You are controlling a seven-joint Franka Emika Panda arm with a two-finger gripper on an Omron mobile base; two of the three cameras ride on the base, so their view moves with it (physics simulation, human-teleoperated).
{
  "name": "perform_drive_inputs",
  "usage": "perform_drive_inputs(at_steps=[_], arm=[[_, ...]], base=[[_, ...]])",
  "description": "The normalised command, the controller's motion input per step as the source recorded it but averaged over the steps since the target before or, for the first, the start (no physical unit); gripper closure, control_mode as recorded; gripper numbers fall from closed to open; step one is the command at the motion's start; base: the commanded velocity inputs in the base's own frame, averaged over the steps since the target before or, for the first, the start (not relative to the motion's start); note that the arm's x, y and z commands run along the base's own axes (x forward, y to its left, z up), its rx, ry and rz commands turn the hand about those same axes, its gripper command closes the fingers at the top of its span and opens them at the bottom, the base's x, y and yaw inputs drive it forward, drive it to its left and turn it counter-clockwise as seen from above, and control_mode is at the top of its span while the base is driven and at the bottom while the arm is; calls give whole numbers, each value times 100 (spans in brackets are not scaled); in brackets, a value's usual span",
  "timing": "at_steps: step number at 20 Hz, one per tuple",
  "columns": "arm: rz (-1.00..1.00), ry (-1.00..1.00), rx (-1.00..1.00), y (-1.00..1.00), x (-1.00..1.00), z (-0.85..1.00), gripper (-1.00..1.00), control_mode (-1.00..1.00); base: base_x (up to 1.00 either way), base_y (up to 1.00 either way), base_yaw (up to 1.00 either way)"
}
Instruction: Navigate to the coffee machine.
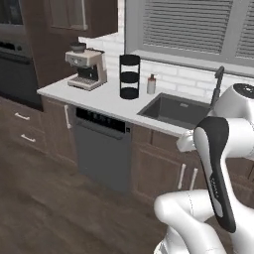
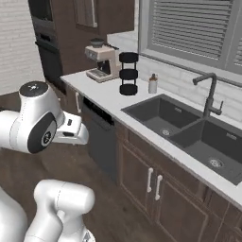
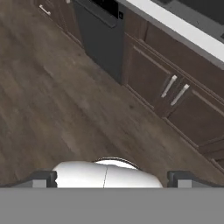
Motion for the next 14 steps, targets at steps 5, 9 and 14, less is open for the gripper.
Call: perform_drive_inputs(at_steps=[5, 9, 14], arm=[[0, 0, 0, 0, 0, 0, -100, 100], [0, 0, 0, 0, 0, 0, -100, 100], [0, 0, 0, 0, 0, 0, -100, 100]], base=[[100, 97, -50], [99, 91, -51], [96, 92, -50]])
